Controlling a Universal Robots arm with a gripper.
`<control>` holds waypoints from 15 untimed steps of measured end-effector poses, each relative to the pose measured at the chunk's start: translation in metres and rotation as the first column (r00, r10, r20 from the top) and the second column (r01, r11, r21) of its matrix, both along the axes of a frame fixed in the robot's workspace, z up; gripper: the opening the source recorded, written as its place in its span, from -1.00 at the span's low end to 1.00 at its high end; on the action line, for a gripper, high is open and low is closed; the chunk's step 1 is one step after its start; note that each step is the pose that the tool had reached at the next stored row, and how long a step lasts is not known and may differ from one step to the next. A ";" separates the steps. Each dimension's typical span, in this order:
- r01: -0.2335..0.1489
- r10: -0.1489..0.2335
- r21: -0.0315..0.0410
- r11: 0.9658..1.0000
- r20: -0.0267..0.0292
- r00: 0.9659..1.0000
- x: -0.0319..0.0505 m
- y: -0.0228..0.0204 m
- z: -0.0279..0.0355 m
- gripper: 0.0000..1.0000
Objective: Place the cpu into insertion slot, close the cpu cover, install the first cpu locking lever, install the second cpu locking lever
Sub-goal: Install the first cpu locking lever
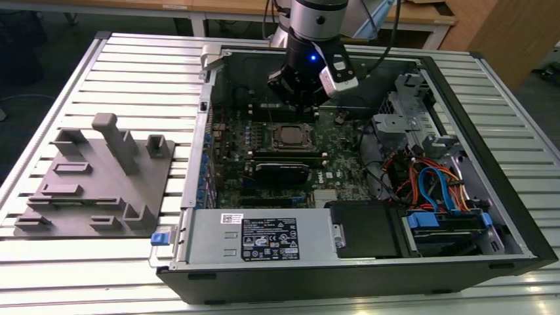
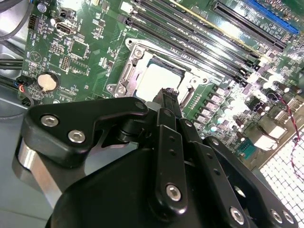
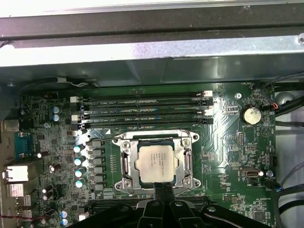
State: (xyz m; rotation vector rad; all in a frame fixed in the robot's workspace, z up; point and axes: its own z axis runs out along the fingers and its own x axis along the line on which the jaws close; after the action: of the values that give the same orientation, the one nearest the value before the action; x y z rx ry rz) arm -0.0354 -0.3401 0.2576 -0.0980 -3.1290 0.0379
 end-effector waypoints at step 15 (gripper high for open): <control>0.015 -0.015 0.000 1.000 0.000 1.000 0.0000 0.0001 -0.0001 -0.79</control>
State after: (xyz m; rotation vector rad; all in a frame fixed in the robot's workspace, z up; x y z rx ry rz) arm -0.0354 -0.3399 0.2575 -0.1221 -3.1279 0.0377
